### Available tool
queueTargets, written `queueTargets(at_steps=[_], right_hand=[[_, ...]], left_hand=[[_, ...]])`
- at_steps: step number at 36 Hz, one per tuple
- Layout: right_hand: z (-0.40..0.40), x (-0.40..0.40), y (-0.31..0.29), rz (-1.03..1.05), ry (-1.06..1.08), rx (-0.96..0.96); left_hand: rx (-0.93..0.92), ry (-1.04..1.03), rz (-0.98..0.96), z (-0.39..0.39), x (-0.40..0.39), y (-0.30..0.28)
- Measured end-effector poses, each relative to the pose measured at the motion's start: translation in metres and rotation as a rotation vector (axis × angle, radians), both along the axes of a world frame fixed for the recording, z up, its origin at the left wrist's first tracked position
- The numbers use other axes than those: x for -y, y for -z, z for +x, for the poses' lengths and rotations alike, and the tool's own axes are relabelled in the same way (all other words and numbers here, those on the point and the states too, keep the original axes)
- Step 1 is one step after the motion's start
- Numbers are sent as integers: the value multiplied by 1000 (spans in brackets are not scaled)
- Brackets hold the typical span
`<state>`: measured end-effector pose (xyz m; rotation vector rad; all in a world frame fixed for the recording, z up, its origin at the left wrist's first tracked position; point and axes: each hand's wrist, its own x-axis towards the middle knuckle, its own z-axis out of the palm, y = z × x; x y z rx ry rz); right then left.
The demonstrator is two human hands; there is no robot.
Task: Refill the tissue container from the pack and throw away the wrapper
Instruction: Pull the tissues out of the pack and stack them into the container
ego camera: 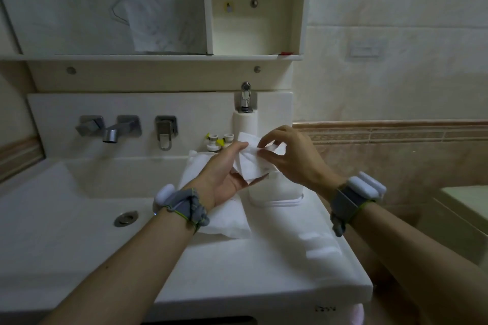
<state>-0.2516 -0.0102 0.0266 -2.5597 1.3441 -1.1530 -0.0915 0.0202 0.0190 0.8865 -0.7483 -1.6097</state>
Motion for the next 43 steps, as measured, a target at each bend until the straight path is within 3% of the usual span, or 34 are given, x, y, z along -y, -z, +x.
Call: queueTargets(at_steps=[9, 16, 26, 33, 40, 43], right_hand=[[-2, -15, 2, -67, -137, -148], [-1, -16, 3, -23, -104, -194], [1, -16, 1, 87, -132, 103], [-1, -13, -12, 554, -166, 562], [-5, -8, -14, 531, -75, 564], [-5, -6, -13, 482, -52, 547]], left_hand=[[-18, -97, 21, 0, 3, 1], [38, -136, -24, -4, 5, 2], [67, -120, -41, -4, 1, 1], [165, -116, -90, -1, -4, -2], [87, 92, -157, 5, -10, -7], [103, 91, -222, 5, -9, -2]])
